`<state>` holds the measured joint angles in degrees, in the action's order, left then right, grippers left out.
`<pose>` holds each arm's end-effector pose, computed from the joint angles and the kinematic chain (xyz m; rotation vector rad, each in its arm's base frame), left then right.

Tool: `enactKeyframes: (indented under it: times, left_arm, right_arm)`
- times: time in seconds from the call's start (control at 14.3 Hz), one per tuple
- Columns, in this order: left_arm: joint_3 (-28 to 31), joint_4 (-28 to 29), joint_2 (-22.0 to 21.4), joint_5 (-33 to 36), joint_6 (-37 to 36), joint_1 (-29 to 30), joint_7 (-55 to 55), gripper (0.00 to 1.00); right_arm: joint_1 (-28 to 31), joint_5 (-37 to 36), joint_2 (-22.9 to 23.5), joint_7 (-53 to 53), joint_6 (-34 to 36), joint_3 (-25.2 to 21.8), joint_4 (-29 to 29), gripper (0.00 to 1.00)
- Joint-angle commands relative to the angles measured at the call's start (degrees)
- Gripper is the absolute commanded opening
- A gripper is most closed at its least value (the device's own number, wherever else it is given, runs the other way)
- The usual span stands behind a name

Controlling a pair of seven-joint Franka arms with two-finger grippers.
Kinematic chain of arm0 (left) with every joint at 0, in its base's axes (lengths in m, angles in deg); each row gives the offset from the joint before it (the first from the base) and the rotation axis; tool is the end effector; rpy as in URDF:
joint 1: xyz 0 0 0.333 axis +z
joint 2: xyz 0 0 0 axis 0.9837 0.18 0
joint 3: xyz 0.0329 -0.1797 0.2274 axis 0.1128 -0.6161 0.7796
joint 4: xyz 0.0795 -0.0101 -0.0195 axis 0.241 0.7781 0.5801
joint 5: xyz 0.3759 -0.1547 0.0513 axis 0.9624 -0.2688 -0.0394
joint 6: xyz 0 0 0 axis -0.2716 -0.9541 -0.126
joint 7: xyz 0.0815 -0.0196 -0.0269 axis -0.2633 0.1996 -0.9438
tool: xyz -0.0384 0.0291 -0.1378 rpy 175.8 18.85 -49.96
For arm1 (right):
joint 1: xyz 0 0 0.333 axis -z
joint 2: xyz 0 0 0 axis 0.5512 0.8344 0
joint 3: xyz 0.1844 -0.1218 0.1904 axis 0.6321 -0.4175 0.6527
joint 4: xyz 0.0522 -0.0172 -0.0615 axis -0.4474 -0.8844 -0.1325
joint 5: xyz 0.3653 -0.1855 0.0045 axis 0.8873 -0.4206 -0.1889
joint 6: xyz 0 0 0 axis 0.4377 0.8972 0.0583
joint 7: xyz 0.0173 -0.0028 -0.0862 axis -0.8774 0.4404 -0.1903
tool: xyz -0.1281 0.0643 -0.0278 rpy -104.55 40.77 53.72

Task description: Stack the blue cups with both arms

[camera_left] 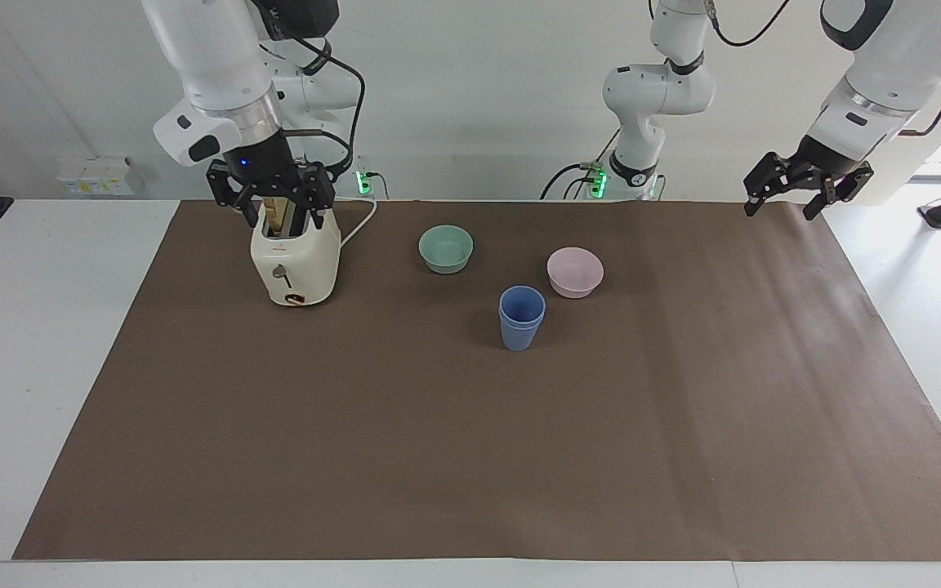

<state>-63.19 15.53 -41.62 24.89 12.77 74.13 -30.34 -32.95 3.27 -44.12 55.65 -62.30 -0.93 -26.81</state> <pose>0.5512 -0.0160 0.5726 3.0749 -0.1385 -0.0374 0.5813 0.0813 0.5942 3.1370 -0.0618 0.0052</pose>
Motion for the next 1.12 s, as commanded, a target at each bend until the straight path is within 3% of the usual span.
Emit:
enactKeyframes:
  times: [0.0, 0.28, 1.05]
  left_arm:
    - [-0.25, -0.83, 0.2, 0.62, -0.54, 0.14, 0.22, 1.0]
    - [-0.25, -0.83, 0.2, 0.62, -0.45, 0.14, 0.22, 1.0]
    - [-0.34, -0.74, 0.2, 0.71, -0.37, 0.14, 0.57, 1.0]
  right_arm:
    - [3.1, 0.03, -2.14, -3.54, 0.0, 0.53, -3.18, 1.0]
    - [5.73, 0.2, -5.65, -4.06, -3.69, 0.52, -9.68, 1.0]
    - [7.85, 0.11, -5.75, -5.47, -3.17, 0.61, -9.52, 1.0]
